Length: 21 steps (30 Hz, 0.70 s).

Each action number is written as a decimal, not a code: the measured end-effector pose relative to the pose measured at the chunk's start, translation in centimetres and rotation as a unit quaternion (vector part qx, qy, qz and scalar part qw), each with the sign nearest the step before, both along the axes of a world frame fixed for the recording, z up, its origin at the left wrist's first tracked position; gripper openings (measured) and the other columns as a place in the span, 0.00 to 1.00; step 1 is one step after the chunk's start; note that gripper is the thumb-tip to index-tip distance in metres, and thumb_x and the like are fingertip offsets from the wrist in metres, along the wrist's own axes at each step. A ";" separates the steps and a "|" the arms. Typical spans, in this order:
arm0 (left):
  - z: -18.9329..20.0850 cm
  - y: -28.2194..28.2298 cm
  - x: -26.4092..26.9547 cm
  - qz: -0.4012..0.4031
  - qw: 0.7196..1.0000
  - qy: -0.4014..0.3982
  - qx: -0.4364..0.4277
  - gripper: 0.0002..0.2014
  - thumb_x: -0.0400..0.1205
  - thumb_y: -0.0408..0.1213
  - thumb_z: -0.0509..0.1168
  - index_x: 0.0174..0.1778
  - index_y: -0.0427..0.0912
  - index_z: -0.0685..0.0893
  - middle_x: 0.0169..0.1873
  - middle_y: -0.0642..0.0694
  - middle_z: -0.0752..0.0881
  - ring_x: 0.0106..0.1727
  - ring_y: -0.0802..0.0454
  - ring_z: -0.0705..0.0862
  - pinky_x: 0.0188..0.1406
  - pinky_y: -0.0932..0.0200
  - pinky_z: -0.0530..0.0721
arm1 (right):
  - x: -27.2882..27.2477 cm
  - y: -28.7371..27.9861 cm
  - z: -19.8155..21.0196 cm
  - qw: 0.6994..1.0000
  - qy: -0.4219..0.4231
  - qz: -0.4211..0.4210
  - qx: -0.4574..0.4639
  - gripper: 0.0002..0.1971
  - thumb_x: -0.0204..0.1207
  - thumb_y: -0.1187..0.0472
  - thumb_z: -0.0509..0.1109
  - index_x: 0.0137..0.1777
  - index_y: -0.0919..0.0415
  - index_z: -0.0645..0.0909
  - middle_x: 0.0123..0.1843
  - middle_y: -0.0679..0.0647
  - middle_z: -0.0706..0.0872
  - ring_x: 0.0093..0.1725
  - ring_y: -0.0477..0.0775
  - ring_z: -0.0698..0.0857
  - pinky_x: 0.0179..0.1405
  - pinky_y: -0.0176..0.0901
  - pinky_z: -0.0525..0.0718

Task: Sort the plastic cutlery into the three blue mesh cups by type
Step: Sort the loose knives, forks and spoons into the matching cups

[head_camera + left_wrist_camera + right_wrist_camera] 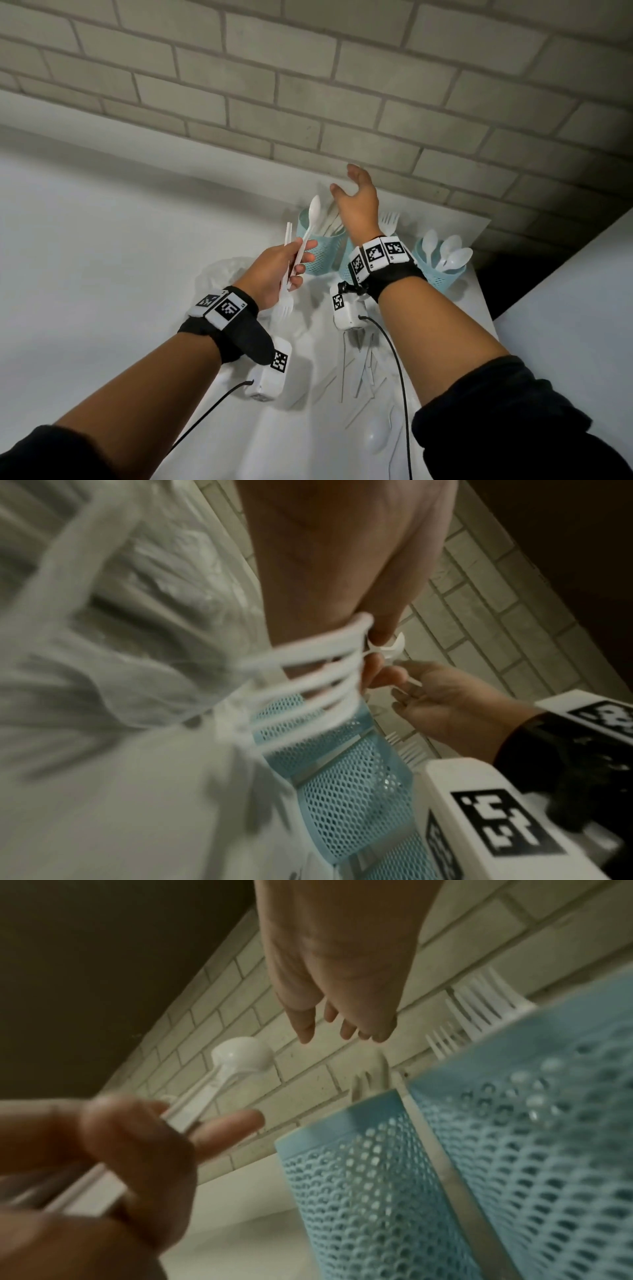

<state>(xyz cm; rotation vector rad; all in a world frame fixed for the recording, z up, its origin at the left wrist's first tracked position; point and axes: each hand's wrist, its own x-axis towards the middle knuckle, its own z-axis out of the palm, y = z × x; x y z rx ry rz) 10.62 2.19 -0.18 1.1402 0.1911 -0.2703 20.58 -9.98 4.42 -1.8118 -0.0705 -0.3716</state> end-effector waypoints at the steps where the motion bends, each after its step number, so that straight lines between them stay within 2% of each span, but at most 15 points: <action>1: 0.0 -0.2 0.0 0.004 1.000 -0.005 0.006 0.14 0.87 0.42 0.55 0.55 0.40 0.83 0.35 0.50 0.79 0.27 0.59 0.70 0.18 0.69 0.68 | -0.4 -0.2 0.4 1.000 -0.024 -0.005 -0.011 0.20 0.77 0.64 0.69 0.69 0.60 0.75 0.71 0.54 0.78 0.71 0.50 0.74 0.61 0.26 0.67; 3: 0.2 -0.7 -0.2 0.005 1.000 -0.013 0.006 0.12 0.86 0.41 0.57 0.57 0.39 0.82 0.36 0.49 0.78 0.29 0.58 0.70 0.18 0.69 0.70 | -1.4 -0.5 1.0 0.998 -0.055 0.004 -0.023 0.19 0.78 0.63 0.68 0.68 0.61 0.76 0.71 0.54 0.79 0.71 0.50 0.75 0.58 0.19 0.66; 5: 0.6 -1.4 -0.4 0.001 1.000 -0.019 0.003 0.11 0.86 0.39 0.58 0.58 0.39 0.81 0.36 0.49 0.77 0.30 0.58 0.70 0.20 0.69 0.71 | -2.8 -0.8 1.1 0.997 -0.058 0.028 -0.042 0.19 0.79 0.61 0.67 0.69 0.62 0.75 0.71 0.56 0.78 0.71 0.51 0.74 0.50 0.12 0.66; 6: 0.9 -1.8 -0.6 -0.001 1.000 -0.023 0.005 0.10 0.86 0.38 0.58 0.57 0.39 0.81 0.36 0.49 0.77 0.31 0.57 0.70 0.21 0.68 0.71 | -3.4 -0.9 0.9 0.996 -0.059 0.038 -0.056 0.20 0.79 0.60 0.67 0.70 0.62 0.74 0.71 0.56 0.78 0.71 0.51 0.75 0.51 0.13 0.67; 8: 1.4 -2.8 -0.8 -0.007 0.999 -0.031 0.014 0.08 0.86 0.37 0.59 0.54 0.39 0.81 0.36 0.48 0.78 0.30 0.57 0.70 0.22 0.67 0.70 | -4.4 -1.4 0.4 0.995 -0.051 0.048 -0.077 0.23 0.78 0.56 0.68 0.72 0.59 0.72 0.68 0.57 0.80 0.68 0.52 0.77 0.58 0.28 0.71; 10: 1.8 -3.9 -1.0 -0.022 0.999 -0.037 0.020 0.07 0.86 0.36 0.58 0.49 0.40 0.80 0.35 0.48 0.78 0.30 0.57 0.70 0.22 0.67 0.69 | -5.3 -2.1 0.0 0.995 -0.017 0.066 -0.076 0.26 0.77 0.53 0.70 0.74 0.55 0.68 0.63 0.58 0.83 0.61 0.53 0.82 0.58 0.37 0.78; 12: 1.9 -4.8 -1.1 -0.041 0.998 -0.041 0.021 0.08 0.86 0.37 0.57 0.47 0.41 0.80 0.35 0.48 0.77 0.29 0.57 0.70 0.20 0.68 0.69 | -6.1 -2.8 -0.2 0.992 0.040 0.098 -0.064 0.27 0.78 0.53 0.68 0.75 0.52 0.64 0.55 0.57 0.85 0.49 0.49 0.86 0.46 0.34 0.84; 14: 1.8 -5.8 -1.1 -0.065 0.996 -0.044 0.029 0.10 0.86 0.41 0.57 0.47 0.42 0.81 0.34 0.49 0.78 0.29 0.58 0.70 0.20 0.69 0.69 | -6.7 -4.1 -0.2 0.992 0.072 0.103 -0.026 0.20 0.81 0.59 0.64 0.71 0.53 0.64 0.45 0.57 0.85 0.37 0.48 0.86 0.32 0.35 0.84; 15: 1.6 -6.3 -1.2 -0.077 0.995 -0.045 0.034 0.12 0.86 0.43 0.57 0.50 0.41 0.83 0.34 0.49 0.78 0.29 0.58 0.70 0.21 0.69 0.70 | -6.9 -5.0 -0.2 0.993 0.075 0.094 -0.012 0.15 0.83 0.62 0.61 0.67 0.54 0.66 0.40 0.57 0.83 0.33 0.50 0.84 0.28 0.38 0.82; 17: 1.6 -7.3 -1.3 -0.104 0.993 -0.037 0.041 0.18 0.87 0.47 0.54 0.57 0.39 0.83 0.36 0.50 0.81 0.32 0.58 0.74 0.27 0.68 0.74 | -7.1 -6.8 -0.3 0.994 0.078 0.073 -0.007 0.08 0.84 0.65 0.58 0.60 0.55 0.65 0.35 0.54 0.79 0.30 0.50 0.82 0.26 0.40 0.81; 19: 1.7 -8.2 -1.3 -0.123 0.990 -0.024 0.060 0.23 0.88 0.50 0.49 0.57 0.38 0.83 0.41 0.47 0.84 0.40 0.55 0.80 0.40 0.63 0.79 | -7.5 -8.6 -0.4 0.996 0.082 0.045 -0.009 0.06 0.84 0.64 0.57 0.57 0.55 0.65 0.33 0.53 0.77 0.28 0.49 0.80 0.29 0.39 0.81; 21: 1.8 -8.7 -1.3 -0.119 0.986 -0.026 0.112 0.26 0.87 0.53 0.45 0.58 0.40 0.84 0.46 0.47 0.84 0.50 0.53 0.80 0.52 0.59 0.77 | -7.6 -10.4 -0.4 0.997 0.080 -0.001 -0.009 0.04 0.84 0.64 0.56 0.56 0.56 0.65 0.32 0.53 0.77 0.26 0.49 0.80 0.29 0.40 0.81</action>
